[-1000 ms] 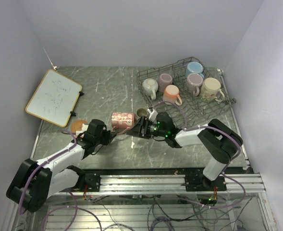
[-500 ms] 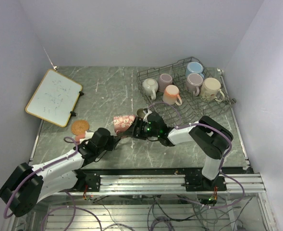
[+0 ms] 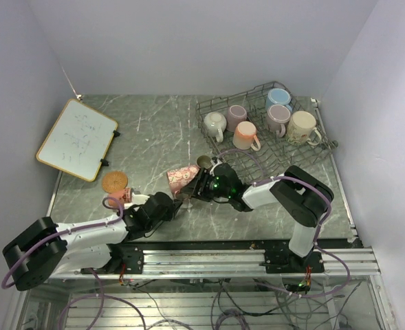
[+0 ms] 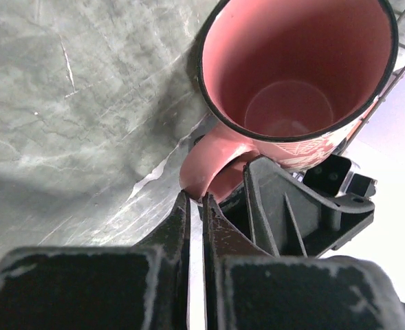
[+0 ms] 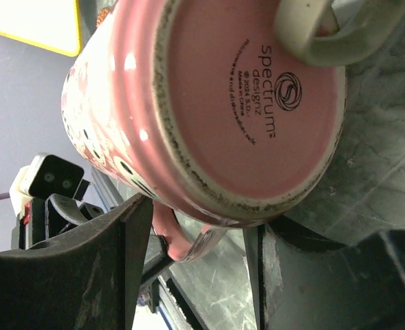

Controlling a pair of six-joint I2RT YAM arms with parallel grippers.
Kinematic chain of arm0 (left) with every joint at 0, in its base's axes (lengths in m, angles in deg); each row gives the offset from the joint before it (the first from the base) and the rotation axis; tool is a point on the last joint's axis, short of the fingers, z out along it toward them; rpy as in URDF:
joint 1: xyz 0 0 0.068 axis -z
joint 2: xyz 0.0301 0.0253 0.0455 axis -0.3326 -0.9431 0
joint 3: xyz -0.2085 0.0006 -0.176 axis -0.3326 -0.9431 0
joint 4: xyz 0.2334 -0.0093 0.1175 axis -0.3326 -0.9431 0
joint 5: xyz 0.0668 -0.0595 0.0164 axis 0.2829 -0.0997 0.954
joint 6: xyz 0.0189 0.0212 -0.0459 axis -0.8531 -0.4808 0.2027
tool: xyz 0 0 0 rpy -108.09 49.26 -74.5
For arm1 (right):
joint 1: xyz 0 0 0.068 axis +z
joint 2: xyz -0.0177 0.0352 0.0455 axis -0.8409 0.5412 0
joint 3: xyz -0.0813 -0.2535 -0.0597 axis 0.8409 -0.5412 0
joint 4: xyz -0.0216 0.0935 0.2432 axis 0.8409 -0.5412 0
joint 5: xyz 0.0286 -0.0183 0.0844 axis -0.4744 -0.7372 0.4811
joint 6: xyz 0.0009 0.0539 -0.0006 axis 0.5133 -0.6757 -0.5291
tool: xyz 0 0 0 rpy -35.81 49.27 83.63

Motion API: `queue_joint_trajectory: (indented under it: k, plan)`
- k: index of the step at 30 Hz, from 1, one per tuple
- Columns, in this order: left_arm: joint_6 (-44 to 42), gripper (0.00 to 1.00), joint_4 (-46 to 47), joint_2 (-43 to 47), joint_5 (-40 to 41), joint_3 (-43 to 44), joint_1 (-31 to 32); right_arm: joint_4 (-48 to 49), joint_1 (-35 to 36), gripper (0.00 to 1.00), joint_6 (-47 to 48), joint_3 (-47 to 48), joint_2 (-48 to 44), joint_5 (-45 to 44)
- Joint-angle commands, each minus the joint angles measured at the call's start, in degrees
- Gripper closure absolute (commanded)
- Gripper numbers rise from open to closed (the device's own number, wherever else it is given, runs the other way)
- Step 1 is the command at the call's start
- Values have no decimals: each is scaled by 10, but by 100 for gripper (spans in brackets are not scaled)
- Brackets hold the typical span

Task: Load the cups into the dish rack
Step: Pick up the cup at the center of the board.

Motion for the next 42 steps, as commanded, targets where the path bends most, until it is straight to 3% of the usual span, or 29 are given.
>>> queue_joint_trajectory:
  k: [1, 9, 14, 21, 26, 29, 42]
  plan:
    - [35, 93, 72, -9, 45, 31, 30, 36, -5, 49, -25, -8, 10, -4]
    - [34, 93, 54, -7, 57, 39, 46, 49, -20, 71, -41, -18, 10, 9]
    - [28, 92, -3, 29, 69, 46, 48, 63, -24, 86, -52, -23, 13, 19]
    - [-15, 89, -101, 87, 95, 68, 49, 79, -34, 98, -59, -28, 8, 29]
    - [-101, 87, -172, 103, 115, 108, 49, 91, -39, 100, -51, -30, -5, 38]
    - [-161, 80, -194, 113, 127, 124, 49, 103, -39, 100, -51, -29, -15, 48]
    - [-370, 80, -302, 191, 176, 191, 49, 59, -45, 100, -11, -11, -67, 59]
